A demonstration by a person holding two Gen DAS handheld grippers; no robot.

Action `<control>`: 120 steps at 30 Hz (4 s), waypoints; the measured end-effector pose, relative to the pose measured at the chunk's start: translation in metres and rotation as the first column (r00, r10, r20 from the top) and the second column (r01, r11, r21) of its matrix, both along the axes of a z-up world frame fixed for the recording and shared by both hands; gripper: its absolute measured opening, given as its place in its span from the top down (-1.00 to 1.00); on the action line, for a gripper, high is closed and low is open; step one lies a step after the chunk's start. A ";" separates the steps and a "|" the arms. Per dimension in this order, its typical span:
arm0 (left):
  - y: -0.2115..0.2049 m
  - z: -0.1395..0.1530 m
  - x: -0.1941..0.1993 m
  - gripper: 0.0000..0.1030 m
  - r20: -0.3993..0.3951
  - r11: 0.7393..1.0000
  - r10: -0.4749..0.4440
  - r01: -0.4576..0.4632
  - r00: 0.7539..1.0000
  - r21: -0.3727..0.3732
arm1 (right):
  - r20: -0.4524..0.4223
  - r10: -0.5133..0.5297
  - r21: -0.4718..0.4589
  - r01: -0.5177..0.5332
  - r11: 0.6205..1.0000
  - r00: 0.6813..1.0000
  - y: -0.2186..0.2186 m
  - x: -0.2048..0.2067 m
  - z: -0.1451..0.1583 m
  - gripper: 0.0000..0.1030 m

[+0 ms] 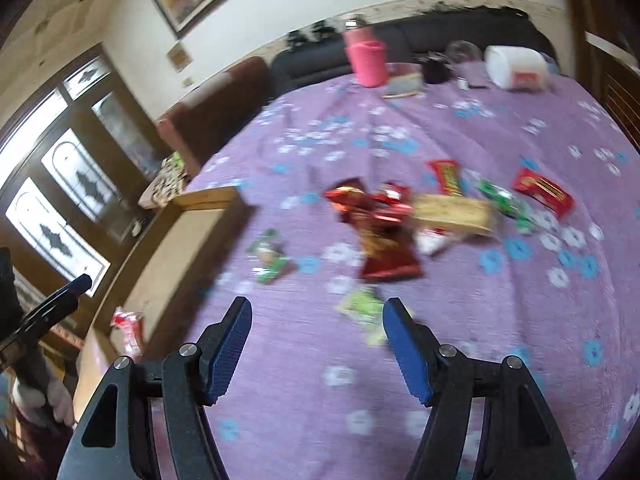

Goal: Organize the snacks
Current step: 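Grasp the clear green-edged snack packet with the left tool while the right tool grasps a green-wrapped cake, then release both snacks into the cardboard box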

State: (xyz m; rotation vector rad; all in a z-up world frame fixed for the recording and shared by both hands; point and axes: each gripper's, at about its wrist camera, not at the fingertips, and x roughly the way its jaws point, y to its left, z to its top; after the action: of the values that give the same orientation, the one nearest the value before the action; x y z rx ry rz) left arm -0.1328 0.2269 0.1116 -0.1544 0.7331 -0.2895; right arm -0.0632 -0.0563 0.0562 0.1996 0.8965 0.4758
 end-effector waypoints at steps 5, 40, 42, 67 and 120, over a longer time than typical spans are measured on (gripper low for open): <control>-0.066 -0.027 0.063 -0.38 -0.136 0.996 -0.082 0.077 0.987 -0.044 | -0.009 -0.006 -0.046 0.006 0.999 1.000 -0.004 0.013 -0.013 -0.40; -0.095 -0.058 0.087 0.28 -0.113 0.993 -0.038 0.051 0.993 0.111 | 0.010 0.036 -0.026 -0.035 0.999 0.999 0.000 0.003 -0.019 0.77; -0.080 -0.049 0.074 0.28 -0.100 0.997 -0.026 0.033 0.995 0.070 | 0.013 0.031 -0.046 -0.030 0.998 0.999 0.002 0.003 -0.019 0.77; 0.088 -0.033 0.007 0.27 -0.040 0.968 0.245 -0.246 0.969 -0.047 | 0.038 0.075 -0.035 -0.074 0.997 0.996 0.081 -0.004 0.032 0.59; 0.029 -0.015 -0.016 -0.81 0.012 0.961 0.161 -0.154 0.987 -0.232 | -0.226 0.231 -0.090 -0.256 0.962 0.946 0.082 0.091 -0.028 0.54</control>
State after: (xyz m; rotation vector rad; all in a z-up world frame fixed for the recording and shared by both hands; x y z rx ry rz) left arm -0.1486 0.2555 0.0971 -0.4259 0.6514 -0.2239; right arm 0.0279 0.0261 0.0287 0.0299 1.1647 0.6374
